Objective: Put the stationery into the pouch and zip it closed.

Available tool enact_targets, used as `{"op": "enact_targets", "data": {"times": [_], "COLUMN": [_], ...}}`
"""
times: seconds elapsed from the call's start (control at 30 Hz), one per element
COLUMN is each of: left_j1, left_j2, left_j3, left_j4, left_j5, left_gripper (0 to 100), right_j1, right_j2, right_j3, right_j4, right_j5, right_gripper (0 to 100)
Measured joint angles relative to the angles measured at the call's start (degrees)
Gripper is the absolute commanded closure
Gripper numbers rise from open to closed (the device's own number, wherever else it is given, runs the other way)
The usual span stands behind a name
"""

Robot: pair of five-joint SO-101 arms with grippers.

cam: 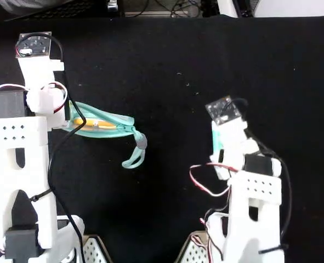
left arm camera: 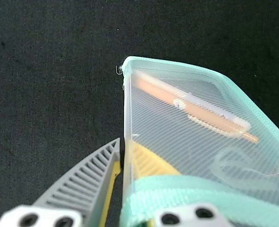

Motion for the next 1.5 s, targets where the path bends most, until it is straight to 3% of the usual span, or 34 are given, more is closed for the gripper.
{"op": "enact_targets", "data": {"times": [0.23, 0.6, 0.83, 1.0, 1.1, 1.27, 1.43, 1.5], "left_j1": [0.0, 0.0, 0.0, 0.0, 0.0, 0.0, 0.0, 0.0], "left_j2": [0.0, 0.0, 0.0, 0.0, 0.0, 0.0, 0.0, 0.0], "left_j3": [0.0, 0.0, 0.0, 0.0, 0.0, 0.0, 0.0, 0.0], "left_j4": [0.0, 0.0, -0.1, -0.1, -0.1, -0.1, -0.1, -0.1], "left_j5": [0.0, 0.0, 0.0, 0.0, 0.0, 0.0, 0.0, 0.0], "left_gripper": [97, 97, 97, 97, 97, 97, 97, 97], "right_j1": [-0.7, -4.6, -6.1, -9.7, -11.5, -12.3, -12.4, -12.7], "right_j2": [19.6, 59.0, 65.5, 67.0, 67.3, 67.3, 67.4, 67.6], "right_j3": [-10.1, -39.1, -46.5, -48.8, -48.7, -48.7, -48.7, -48.8], "right_j4": [-6.1, -3.4, -3.4, -3.3, -0.7, 2.2, 3.7, 4.9], "right_j5": [-1.2, -1.3, -1.3, -1.3, -1.2, -1.2, -1.2, 0.2], "right_gripper": [81.5, 81.8, 82.4, 95.9, 98.0, 97.8, 83.8, 82.8]}}
